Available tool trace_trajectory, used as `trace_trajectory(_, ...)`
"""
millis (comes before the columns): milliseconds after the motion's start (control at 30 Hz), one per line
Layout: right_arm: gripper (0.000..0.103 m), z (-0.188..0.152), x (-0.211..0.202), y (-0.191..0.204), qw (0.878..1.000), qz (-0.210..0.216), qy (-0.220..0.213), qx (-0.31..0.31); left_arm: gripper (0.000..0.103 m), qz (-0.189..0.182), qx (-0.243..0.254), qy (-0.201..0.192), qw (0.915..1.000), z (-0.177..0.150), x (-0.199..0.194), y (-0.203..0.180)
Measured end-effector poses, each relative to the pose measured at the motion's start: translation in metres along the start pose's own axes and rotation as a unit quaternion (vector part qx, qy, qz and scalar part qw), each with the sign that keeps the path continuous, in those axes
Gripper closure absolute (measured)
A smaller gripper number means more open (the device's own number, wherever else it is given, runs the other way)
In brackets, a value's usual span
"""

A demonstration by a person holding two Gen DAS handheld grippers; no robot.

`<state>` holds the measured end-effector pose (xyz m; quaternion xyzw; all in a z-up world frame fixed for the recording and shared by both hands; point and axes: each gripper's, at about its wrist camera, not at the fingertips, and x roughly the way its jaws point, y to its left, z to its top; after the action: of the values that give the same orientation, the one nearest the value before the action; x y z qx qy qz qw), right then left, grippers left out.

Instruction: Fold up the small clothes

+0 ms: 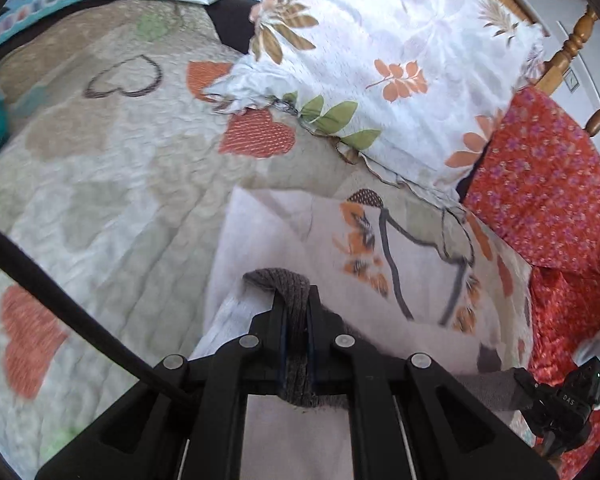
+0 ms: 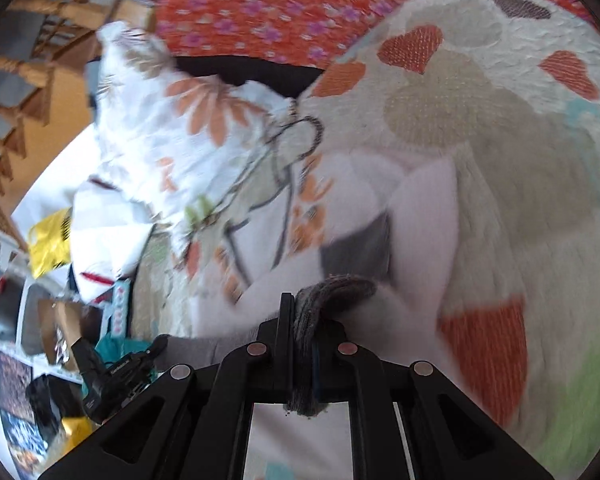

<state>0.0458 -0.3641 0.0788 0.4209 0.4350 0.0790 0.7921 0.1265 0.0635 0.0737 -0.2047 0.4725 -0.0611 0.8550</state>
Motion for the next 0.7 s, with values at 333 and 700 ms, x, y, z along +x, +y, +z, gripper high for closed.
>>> trace_trajectory(333, 0.043, 0.055, 0.029, -0.037, 0.998, 0.0, -0.044, 0.044, 0.053, 0.022, -0.024, -0.03, 0.999, 0.033, 0.025, 0.019)
trace_trajectory(700, 0.043, 0.037, 0.012, -0.007, 0.995, -0.071, -0.04, -0.056, 0.047, 0.049, -0.015, -0.018, 0.9986, 0.018, -0.006, 0.049)
